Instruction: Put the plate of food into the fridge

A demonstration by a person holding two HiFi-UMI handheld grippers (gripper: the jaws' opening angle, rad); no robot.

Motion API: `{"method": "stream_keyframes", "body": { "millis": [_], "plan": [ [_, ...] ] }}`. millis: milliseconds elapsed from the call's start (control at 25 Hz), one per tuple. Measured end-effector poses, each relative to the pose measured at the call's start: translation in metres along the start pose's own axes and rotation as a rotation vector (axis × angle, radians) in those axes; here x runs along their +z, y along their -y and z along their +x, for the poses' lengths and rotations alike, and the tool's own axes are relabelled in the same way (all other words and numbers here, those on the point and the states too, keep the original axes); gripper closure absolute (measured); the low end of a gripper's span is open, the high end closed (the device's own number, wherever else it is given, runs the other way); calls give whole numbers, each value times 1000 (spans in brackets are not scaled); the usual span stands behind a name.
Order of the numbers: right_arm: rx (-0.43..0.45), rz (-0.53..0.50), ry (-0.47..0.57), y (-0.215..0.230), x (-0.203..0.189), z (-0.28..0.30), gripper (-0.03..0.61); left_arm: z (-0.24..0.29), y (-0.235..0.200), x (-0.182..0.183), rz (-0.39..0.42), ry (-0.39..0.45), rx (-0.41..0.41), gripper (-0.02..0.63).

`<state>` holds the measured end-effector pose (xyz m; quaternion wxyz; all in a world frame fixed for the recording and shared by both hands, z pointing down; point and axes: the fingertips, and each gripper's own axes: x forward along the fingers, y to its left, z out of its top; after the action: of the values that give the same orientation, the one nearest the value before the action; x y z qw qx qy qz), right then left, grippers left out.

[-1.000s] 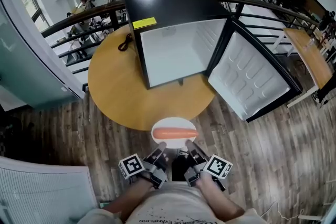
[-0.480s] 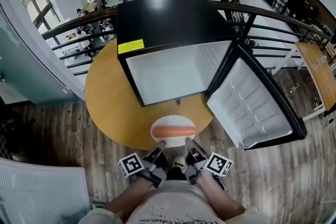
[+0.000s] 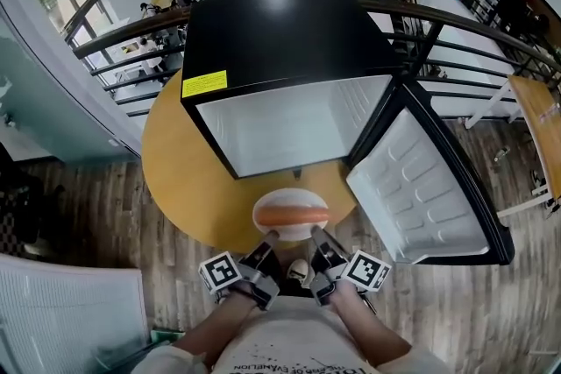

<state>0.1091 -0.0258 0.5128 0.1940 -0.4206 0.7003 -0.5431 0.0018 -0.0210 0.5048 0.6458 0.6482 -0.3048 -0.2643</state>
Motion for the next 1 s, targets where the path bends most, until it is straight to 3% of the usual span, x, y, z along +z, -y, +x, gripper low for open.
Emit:
{"method": "stream_keyframes", "body": {
  "millis": [480, 1000],
  "plan": [
    [-15, 15, 4, 1, 5, 27, 534, 14, -7, 26, -13, -11, 10, 581],
    [-73, 21, 40, 20, 38, 66, 534, 60, -22, 58, -31, -46, 25, 581]
  ]
}}
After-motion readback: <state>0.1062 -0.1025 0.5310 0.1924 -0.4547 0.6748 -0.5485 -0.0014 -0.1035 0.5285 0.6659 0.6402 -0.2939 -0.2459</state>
